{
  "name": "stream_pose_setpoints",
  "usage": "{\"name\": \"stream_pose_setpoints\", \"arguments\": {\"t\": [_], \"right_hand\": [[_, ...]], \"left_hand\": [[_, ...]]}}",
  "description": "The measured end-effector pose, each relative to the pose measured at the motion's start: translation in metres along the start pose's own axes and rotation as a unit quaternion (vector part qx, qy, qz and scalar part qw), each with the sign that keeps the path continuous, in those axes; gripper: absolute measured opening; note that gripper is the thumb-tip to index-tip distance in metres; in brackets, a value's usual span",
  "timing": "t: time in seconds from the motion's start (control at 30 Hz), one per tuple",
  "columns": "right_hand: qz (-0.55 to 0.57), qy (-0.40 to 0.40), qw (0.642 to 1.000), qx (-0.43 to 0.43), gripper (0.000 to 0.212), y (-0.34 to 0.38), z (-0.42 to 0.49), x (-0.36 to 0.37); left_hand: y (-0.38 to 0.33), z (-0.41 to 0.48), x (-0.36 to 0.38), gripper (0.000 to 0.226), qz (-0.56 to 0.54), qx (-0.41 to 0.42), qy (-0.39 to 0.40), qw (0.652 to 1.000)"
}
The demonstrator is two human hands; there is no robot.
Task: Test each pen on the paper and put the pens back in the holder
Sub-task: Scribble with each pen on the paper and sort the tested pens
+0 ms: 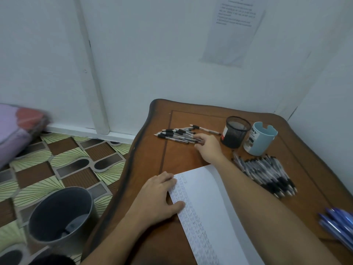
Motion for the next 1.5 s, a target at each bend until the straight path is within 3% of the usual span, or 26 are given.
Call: {"name": "stream_pose_setpoints", "arguments": {"t": [0.27,0.43,0.53,0.63,0.7,0.77,0.9,1.0,1.17,1.27,1.37,1.5], "right_hand": [[-0.055,-0.010,0.998,0.025,0.006,-0.004,0.013,0.009],[0.122,-0.060,0.991,0.010,0.006,0.001,-0.002,-0.023],[0.341,-0.089,0.931,0.097,0.009,-0.011,-0.017,-0.040],[0.558,-0.088,0.816,0.126,0.009,-0.016,-0.028,-0.047],[0.632,-0.082,0.761,0.123,0.006,-0.015,-0.035,-0.047],[0.657,-0.082,0.740,0.117,0.006,-0.012,-0.043,-0.045],[0.627,-0.065,0.771,0.096,0.016,-0.002,-0.049,-0.036],[0.583,-0.035,0.808,0.074,0.006,0.004,-0.051,-0.028],[0.570,-0.039,0.818,0.067,0.010,0.009,-0.051,-0.020],[0.583,0.003,0.807,0.091,0.046,0.011,-0.049,-0.008],[0.527,0.038,0.843,0.104,0.066,0.007,-0.047,0.002],[0.463,0.075,0.882,0.047,0.044,0.013,-0.042,0.015]], "left_hand": [[0.010,0.005,0.000,0.077,0.010,0.013,-0.008,1.000],[0.011,0.004,-0.002,0.085,0.006,0.021,0.001,1.000],[0.013,0.005,-0.001,0.084,0.016,0.024,0.010,1.000],[0.013,0.005,0.000,0.087,0.032,0.025,0.020,0.999],[0.013,0.006,0.001,0.094,0.037,0.026,0.022,0.999],[0.013,0.007,0.002,0.097,0.036,0.022,0.024,0.999],[0.015,0.010,0.002,0.092,0.041,0.004,0.049,0.998],[0.014,0.010,0.000,0.083,0.047,-0.004,0.057,0.997],[0.017,0.014,-0.004,0.086,0.050,-0.002,0.042,0.998],[0.021,0.021,-0.006,0.081,0.074,-0.005,0.044,0.996],[0.024,0.029,-0.010,0.077,0.090,-0.007,0.055,0.994],[0.031,0.038,-0.014,0.077,0.096,-0.003,0.050,0.994]]}}
Point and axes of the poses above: each hand's wrist, its own z-axis towards the middle knuckle, its own x-axis out of the palm, y = z × x, the point moved 7 cm from there along z, towards the middle knuckle, and after that the axes turned 4 degrees about -z, right-handed, at the moved point
